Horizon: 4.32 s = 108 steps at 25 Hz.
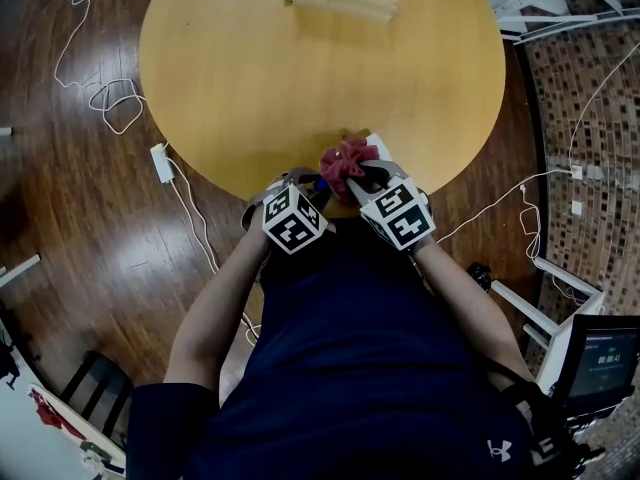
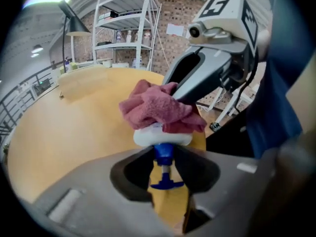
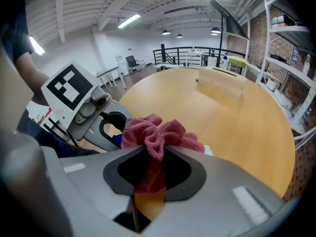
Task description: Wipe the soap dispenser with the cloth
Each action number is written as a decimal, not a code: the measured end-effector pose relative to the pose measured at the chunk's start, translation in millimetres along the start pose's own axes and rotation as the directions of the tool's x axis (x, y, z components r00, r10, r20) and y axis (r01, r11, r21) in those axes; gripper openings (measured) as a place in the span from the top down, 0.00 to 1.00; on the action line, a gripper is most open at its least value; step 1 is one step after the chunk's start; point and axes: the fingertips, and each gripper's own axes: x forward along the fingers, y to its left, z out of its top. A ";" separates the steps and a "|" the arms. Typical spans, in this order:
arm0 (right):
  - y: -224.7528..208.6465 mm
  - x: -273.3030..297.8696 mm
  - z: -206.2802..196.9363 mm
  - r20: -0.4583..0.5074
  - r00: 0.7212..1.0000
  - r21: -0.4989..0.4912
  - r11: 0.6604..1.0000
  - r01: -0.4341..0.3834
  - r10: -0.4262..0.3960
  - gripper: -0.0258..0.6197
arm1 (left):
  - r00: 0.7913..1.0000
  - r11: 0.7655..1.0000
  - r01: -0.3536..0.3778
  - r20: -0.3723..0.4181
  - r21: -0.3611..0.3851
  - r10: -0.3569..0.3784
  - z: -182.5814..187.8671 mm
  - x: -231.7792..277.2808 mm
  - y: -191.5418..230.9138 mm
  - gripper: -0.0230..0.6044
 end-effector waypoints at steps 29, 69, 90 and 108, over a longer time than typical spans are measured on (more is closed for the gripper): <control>-125.0 -17.4 -21.3 -0.176 0.956 0.094 0.963 0.254 -0.235 0.83 | 0.994 0.992 -0.080 -0.063 0.095 0.086 6.9 11.0 -5.8 0.75; -70.5 -38.2 -48.2 0.008 0.995 0.080 0.992 0.098 -0.099 0.83 | 0.996 0.998 -0.045 -0.081 0.031 0.048 -6.9 7.0 -6.1 0.65; -29.0 -3.5 10.0 0.044 0.999 0.045 0.999 -0.021 0.019 0.83 | 0.954 0.907 -0.258 -0.061 0.334 0.294 -4.3 -6.2 15.9 0.73; -49.0 -23.4 24.3 0.015 0.999 0.195 0.980 0.045 -0.049 0.83 | 0.899 0.677 -0.303 -0.035 0.671 0.437 4.8 -28.0 18.7 0.74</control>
